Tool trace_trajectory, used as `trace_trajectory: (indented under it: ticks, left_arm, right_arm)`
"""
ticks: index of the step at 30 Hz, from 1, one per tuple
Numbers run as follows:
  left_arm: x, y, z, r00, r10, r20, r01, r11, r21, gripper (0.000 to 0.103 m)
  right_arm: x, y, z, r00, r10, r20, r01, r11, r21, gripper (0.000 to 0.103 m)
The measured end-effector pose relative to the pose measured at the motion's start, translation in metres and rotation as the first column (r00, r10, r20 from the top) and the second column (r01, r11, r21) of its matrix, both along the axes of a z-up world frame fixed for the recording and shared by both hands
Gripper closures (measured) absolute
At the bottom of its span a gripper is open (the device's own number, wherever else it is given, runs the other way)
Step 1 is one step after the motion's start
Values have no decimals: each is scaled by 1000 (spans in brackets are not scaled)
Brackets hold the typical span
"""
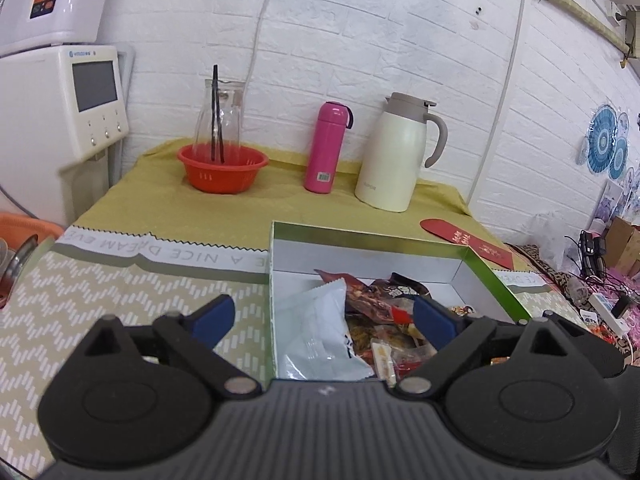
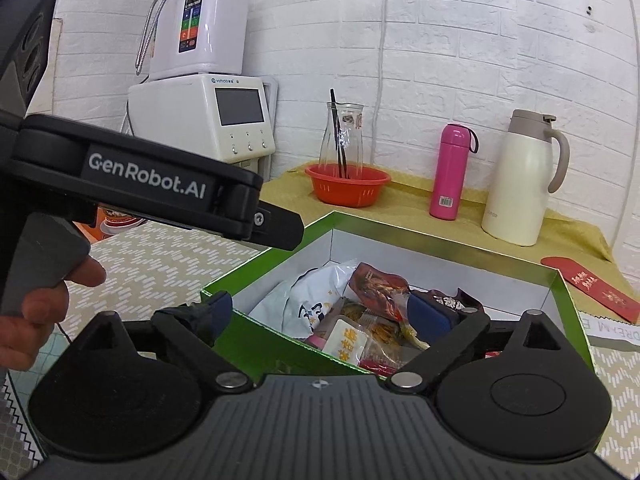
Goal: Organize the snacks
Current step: 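Lower the white foil packet into the green box and release it, then grasp the brown tofu-snack bag with right tool while left tool reaches the yellow jelly cup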
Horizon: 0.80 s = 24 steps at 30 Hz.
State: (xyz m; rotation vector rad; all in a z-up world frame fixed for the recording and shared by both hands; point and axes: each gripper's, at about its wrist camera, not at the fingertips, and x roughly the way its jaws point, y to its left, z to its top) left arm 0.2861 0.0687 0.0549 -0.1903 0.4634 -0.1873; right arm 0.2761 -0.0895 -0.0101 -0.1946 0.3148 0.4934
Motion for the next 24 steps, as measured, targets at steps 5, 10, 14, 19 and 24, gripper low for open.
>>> trace_trajectory:
  ticks: [5,10,14,19,24]
  left_arm:
    - [-23,-4,6,1000,-14,2,14,1000,-1,9]
    - [-46,-9,9,1000,-18,-10,18,1000,16,9]
    - [-72,-7,6,999,-44,-27,44,999,-7,9]
    - [-104,-7,-5,998,-57,-29,56,998,-28,9]
    - [-125,-16,-29,992,-111,-64,108,993,-38,9]
  right_arm:
    - [-21,-6,6,1000,2,-3,-2,1000,0,0]
    - [-47,-19,8,999,4,-38,-4,1000,9,0]
    - [-76,-37,14,998,-48,-40,48,999,-9,0]
    - [-113,-72,12,994,-105,-43,106,994,30,0]
    - [-140,-97,-11,980,-186,-68,190,980,62,0]
